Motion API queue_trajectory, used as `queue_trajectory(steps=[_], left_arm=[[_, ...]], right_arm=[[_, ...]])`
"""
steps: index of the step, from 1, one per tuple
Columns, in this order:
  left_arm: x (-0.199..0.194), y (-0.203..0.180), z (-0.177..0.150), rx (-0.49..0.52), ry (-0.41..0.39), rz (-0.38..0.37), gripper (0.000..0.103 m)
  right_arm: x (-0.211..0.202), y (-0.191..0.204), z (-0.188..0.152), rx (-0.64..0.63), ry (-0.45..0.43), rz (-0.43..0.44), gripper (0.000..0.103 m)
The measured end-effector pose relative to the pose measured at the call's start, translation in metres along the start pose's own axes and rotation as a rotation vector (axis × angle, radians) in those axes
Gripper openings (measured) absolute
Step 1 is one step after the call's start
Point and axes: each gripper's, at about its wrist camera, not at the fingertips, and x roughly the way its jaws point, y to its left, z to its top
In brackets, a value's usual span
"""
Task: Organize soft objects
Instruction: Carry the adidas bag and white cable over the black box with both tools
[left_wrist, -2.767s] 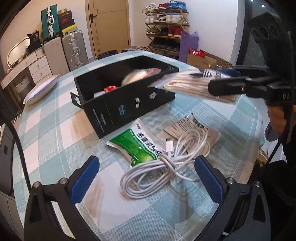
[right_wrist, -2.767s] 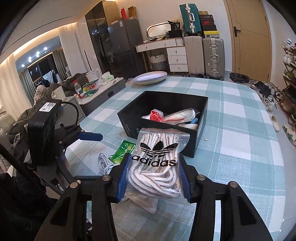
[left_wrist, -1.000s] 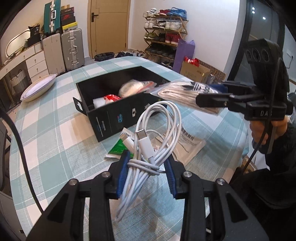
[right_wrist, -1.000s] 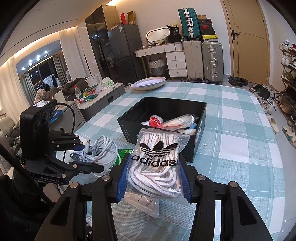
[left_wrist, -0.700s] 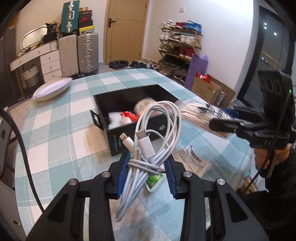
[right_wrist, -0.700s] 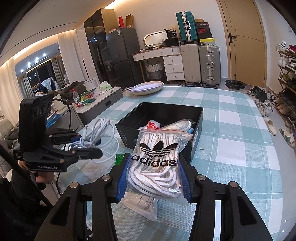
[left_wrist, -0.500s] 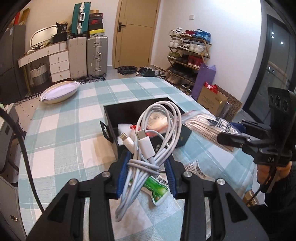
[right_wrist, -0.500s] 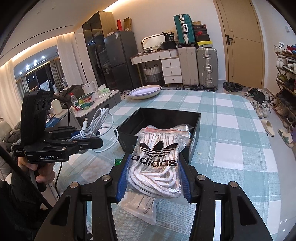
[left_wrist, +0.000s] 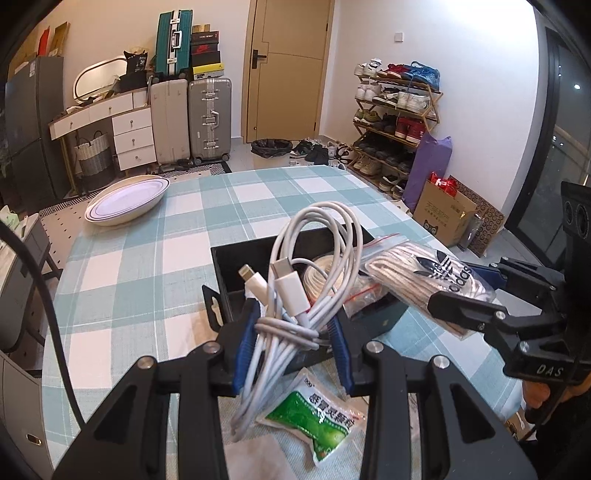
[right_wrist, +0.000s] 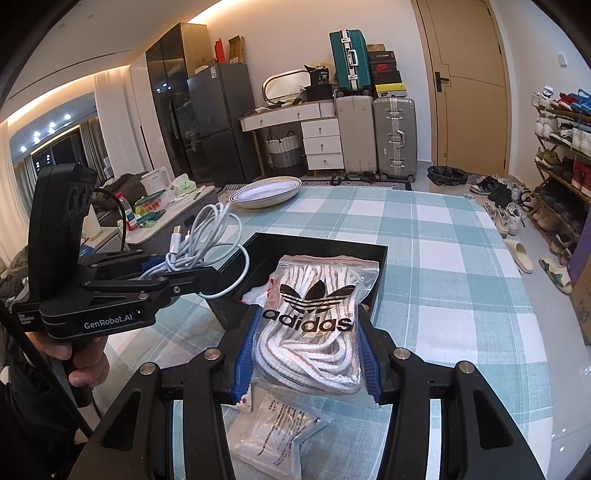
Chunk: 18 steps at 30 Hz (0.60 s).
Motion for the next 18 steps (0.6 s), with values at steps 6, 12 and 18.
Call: queue_trajectory(steps=[6, 12, 18], left_arm=[[0.018, 0.003, 0.007, -0.021, 0.004, 0.028, 0.036], [0.033, 0.004, 0.012, -0.027, 0.019, 0.040, 0.036], [0.048, 0.005, 0.017, -0.027, 0.035, 0.047, 0.036]], right_arm=[[0.016, 0.004, 0.011, -0.033, 0.030, -0.023, 0.048], [0.031, 0.005, 0.020, -0.055, 0.065, -0.031, 0.048], [0.047, 0.004, 0.024, -0.078, 0.103, -0.043, 0.048]])
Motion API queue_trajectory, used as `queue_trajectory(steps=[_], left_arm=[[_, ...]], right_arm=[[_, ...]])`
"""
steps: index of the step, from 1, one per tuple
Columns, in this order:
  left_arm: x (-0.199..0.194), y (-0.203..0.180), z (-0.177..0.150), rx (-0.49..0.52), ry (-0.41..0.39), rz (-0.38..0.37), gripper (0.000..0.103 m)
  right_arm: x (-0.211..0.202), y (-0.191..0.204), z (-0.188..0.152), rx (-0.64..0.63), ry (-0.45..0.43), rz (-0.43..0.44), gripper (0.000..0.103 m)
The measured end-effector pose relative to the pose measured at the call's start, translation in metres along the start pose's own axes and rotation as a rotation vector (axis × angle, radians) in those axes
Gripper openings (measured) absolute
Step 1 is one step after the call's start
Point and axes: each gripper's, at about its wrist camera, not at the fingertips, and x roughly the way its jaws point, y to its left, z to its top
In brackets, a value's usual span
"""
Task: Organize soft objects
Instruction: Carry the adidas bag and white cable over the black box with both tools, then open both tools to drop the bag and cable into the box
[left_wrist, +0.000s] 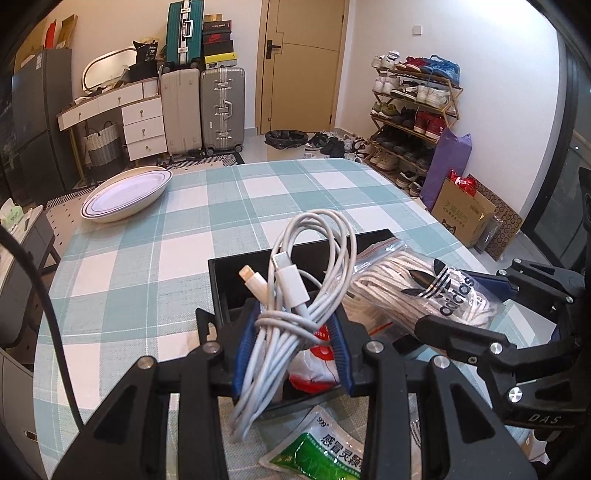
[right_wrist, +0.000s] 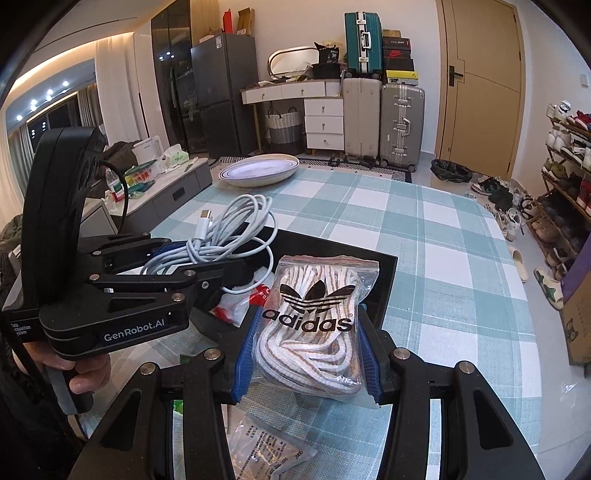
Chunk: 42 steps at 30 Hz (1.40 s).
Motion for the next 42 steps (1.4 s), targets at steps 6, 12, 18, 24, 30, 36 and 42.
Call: queue_trajectory(steps=[6, 12, 18, 24, 30, 36, 42], left_arm=[[0.015, -0.004, 0.004, 0.018, 0.022, 0.002, 0.036], [0.029, -0.006, 0.006, 0.032, 0.054, 0.004, 0.036], [0.039, -0.008, 0.002, 0.057, 0.085, 0.016, 0.036], [0.036, -0.009, -0.002, 0.081, 0.089, 0.011, 0.041], [0.014, -0.006, -0.003, 0.070, 0.045, -0.016, 0.067], [-0.024, 0.001, -0.008, 0.034, -0.062, -0.032, 0.100], [-0.049, 0.010, -0.021, 0.013, -0.105, -0.005, 0.103]], right_arm=[[0.018, -0.002, 0.006, -0.029, 0.041, -0.012, 0.048], [0.033, -0.007, 0.012, -0.059, 0.066, -0.017, 0.048], [0.042, -0.007, 0.015, -0.090, 0.084, -0.013, 0.048], [0.047, -0.010, 0.017, -0.090, 0.089, 0.004, 0.048], [0.028, -0.014, 0.013, -0.090, 0.015, 0.023, 0.053], [-0.003, -0.026, -0.001, -0.023, -0.050, -0.009, 0.079], [-0.025, -0.028, -0.016, 0.016, -0.080, 0.010, 0.102]])
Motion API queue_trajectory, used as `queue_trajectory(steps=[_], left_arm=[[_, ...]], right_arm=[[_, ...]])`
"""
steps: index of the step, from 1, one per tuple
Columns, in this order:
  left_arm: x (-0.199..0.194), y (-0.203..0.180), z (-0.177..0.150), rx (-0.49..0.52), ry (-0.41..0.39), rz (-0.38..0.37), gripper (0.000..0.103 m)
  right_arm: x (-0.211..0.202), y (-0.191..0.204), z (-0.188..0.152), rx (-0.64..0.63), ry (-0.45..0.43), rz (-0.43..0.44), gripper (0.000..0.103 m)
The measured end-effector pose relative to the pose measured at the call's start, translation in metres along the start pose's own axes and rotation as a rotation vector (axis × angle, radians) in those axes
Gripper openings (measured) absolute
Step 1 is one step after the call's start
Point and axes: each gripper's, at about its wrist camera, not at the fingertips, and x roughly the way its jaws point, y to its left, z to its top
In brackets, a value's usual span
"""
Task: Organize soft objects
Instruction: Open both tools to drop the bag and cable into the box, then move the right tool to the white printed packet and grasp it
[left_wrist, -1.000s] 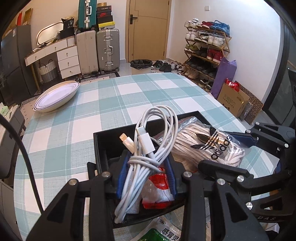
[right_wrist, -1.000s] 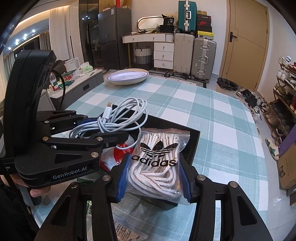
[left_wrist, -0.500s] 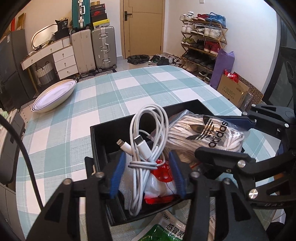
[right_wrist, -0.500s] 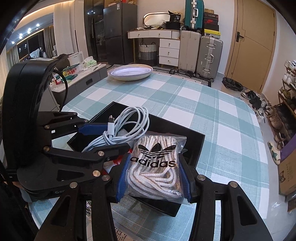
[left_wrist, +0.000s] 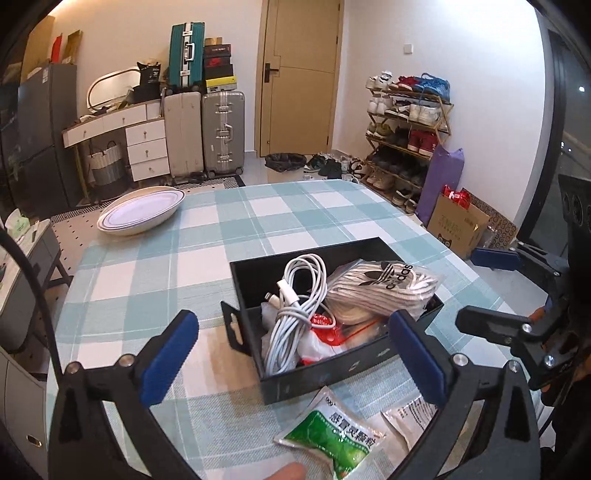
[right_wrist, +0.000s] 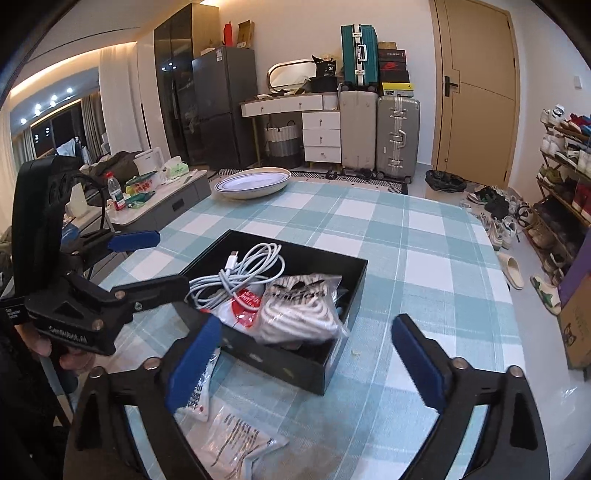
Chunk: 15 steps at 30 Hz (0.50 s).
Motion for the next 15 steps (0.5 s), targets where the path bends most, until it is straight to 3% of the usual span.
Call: queue_trajectory(steps=[15], left_arm=[[-0.016, 0.003, -0.040, 0.000, 0.038, 0.018, 0.103]], right_arm=[[-0.008, 0.023, -0.039, -0.033, 0.098, 0.000, 0.102]])
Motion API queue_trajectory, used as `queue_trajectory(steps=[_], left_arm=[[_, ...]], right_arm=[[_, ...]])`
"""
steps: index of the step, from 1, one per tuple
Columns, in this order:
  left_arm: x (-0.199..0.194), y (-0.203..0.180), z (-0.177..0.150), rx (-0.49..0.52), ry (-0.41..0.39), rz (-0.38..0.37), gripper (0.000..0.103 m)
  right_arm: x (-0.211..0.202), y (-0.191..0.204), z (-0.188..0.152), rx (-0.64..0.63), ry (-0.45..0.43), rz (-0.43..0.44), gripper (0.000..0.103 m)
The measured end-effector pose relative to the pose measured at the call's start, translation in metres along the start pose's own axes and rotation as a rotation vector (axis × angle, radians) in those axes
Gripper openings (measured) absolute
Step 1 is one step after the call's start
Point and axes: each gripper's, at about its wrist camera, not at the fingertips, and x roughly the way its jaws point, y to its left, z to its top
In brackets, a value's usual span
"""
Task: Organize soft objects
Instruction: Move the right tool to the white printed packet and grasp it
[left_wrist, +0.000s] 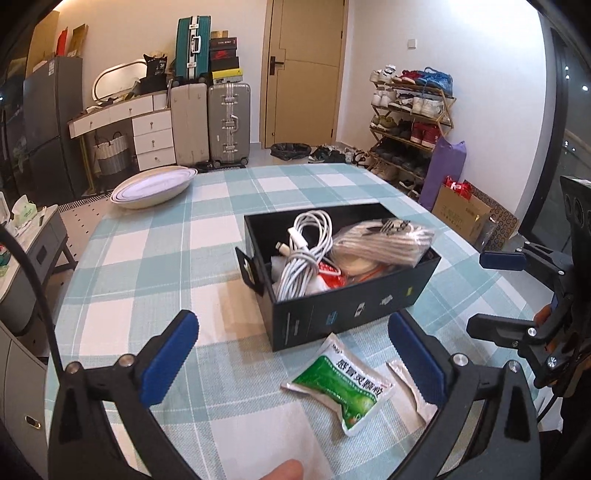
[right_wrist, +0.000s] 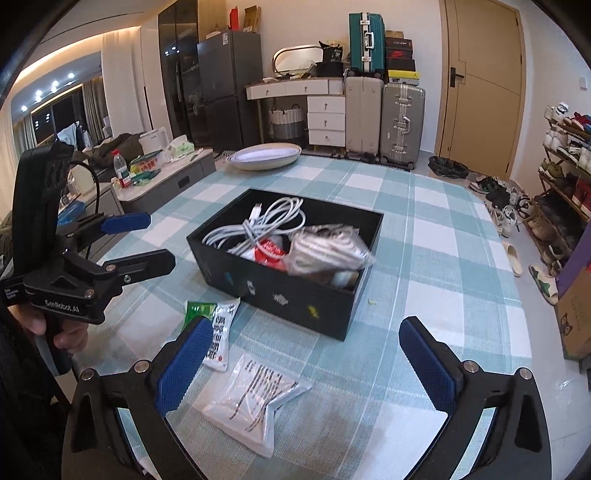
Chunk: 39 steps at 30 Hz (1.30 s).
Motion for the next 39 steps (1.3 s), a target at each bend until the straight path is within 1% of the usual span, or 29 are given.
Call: queue_trajectory(steps=[3, 13, 24, 29, 34, 39], left_arm=[[0.001, -0.003, -0.004, 0.017, 0.010, 0.000, 0.103], [0.007, -0.010, -0.008, 0.060, 0.045, -0.009, 0.103], [0.014, -0.011, -0.012, 0.075, 0.089, -0.020, 0.103], [0.020, -0.015, -0.016, 0.104, 0.115, -0.011, 0.103], [0.023, -0.015, -0.018, 0.109, 0.132, -0.014, 0.103], [0.026, -0.016, -0.019, 0.114, 0.143, -0.014, 0.103]], right_arm=[[0.007, 0.003, -0.008, -0.012, 0.041, 0.002, 0.102], [0.029, 0.005, -0.020, -0.029, 0.140, 0.006, 0.102], [0.044, 0.012, -0.026, -0.049, 0.193, 0.020, 0.102], [0.055, 0.021, -0.029, -0.071, 0.222, 0.025, 0.102], [0.064, 0.030, -0.031, -0.082, 0.243, 0.025, 0.102], [0.074, 0.039, -0.036, -0.110, 0.271, 0.007, 0.102]])
